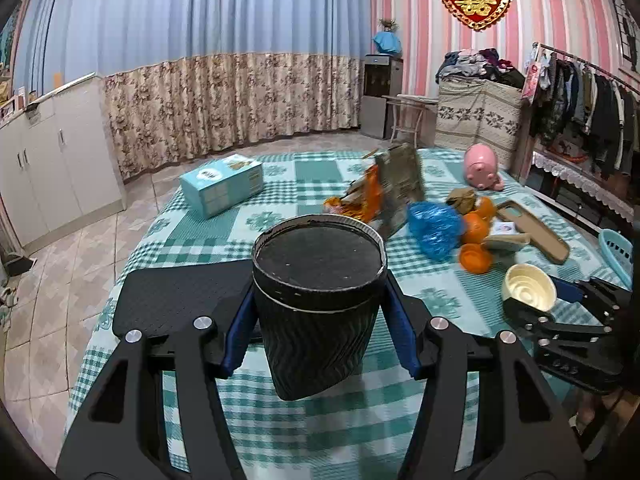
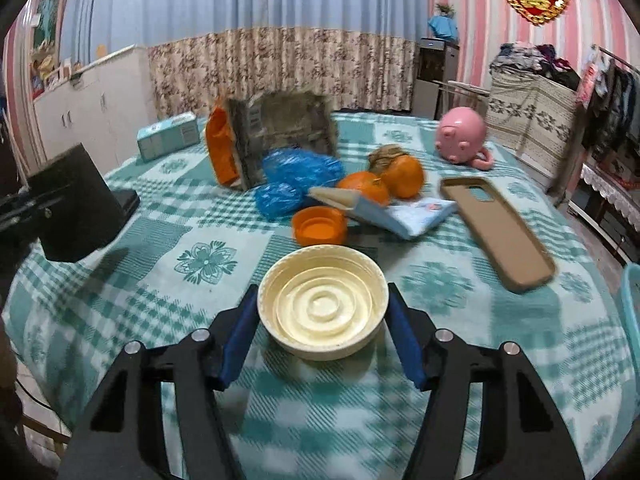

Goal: Collect trash
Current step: 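Grasp the black cup with the left tool while the right tool grasps the cream lid, then carry cup and lid over the blue basket and open both tools to drop them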

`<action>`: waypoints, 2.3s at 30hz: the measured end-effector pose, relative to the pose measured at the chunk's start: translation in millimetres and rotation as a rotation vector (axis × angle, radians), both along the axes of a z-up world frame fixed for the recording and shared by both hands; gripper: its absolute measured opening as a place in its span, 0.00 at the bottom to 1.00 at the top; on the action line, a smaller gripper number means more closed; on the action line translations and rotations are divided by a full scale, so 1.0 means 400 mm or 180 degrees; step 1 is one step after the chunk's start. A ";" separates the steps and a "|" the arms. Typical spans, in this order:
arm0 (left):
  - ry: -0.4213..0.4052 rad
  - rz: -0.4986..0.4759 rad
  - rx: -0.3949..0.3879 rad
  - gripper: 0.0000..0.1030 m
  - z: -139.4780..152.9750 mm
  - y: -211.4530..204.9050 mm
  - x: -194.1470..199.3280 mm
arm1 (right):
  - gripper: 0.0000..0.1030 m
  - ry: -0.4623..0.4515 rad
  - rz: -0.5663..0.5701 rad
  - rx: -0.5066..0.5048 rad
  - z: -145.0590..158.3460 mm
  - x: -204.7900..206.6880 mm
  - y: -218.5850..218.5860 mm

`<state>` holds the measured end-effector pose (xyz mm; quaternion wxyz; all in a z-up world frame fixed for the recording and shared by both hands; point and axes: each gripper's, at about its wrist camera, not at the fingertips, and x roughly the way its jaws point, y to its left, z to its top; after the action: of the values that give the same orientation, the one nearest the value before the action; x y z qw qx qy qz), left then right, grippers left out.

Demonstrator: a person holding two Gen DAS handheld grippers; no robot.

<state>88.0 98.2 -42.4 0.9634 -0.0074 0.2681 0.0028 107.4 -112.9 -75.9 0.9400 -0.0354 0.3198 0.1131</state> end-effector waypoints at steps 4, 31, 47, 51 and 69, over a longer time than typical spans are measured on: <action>-0.0080 -0.0123 -0.0008 0.56 0.033 -0.056 -0.013 | 0.60 -0.0118 -0.0315 0.0164 0.064 -0.029 -0.093; -0.0343 -0.1673 -0.0265 0.56 0.274 -0.770 0.116 | 0.60 -0.0263 -0.2318 0.0694 0.231 -0.110 -0.922; 0.0318 -0.2575 0.0141 0.56 0.007 -1.181 0.219 | 0.60 -0.0120 -0.3128 0.0713 0.095 -0.159 -1.090; 0.0488 -0.2689 0.0132 0.56 -0.041 -1.239 0.233 | 0.60 -0.0071 -0.3250 0.0819 0.072 -0.180 -1.116; 0.0386 -0.2863 0.0034 0.56 -0.026 -1.283 0.217 | 0.60 -0.0088 -0.3265 0.0811 0.072 -0.175 -1.106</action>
<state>174.9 -414.8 -52.7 0.8514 0.1149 0.3006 -0.4143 37.5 -555.3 -47.0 0.8755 0.2387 0.2674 -0.3240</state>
